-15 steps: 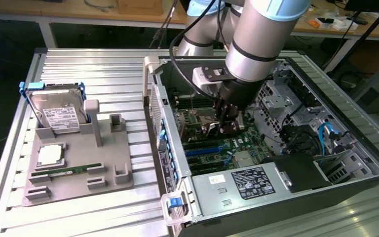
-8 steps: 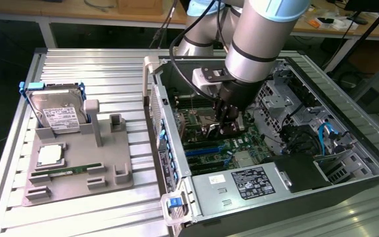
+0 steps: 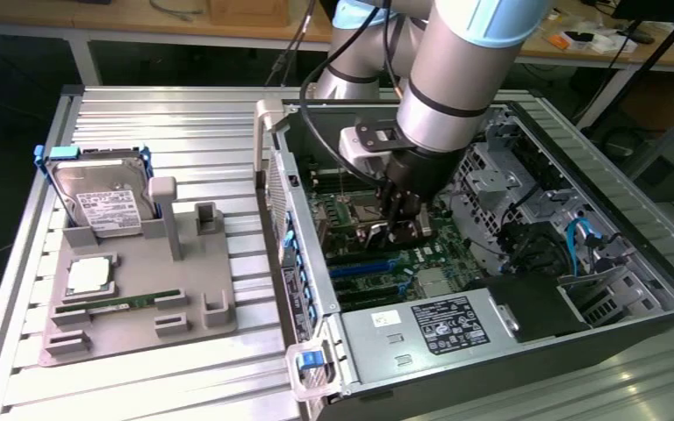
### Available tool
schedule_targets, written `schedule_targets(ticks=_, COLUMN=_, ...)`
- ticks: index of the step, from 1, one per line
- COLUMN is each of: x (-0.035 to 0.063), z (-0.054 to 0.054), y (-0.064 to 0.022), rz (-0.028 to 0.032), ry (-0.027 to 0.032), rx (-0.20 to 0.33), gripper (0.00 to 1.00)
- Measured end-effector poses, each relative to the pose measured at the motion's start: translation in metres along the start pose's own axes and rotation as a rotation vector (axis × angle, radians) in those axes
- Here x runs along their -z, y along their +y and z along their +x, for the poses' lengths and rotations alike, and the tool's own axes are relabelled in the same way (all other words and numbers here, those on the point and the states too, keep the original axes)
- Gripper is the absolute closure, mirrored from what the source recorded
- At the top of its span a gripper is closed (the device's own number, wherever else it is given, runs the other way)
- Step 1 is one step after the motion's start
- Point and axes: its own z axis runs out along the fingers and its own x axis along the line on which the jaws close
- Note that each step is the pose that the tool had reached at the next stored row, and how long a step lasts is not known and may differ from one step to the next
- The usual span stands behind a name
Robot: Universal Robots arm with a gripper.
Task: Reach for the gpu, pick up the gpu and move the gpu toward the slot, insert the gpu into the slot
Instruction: 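Insert the gpu into the slot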
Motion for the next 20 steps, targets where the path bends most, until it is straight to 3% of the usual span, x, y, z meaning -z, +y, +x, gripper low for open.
schedule_targets(ticks=20, x=-0.0136, z=0.003, y=0.0019, rz=0.0000, ry=0.0030, rx=0.000, gripper=0.73)
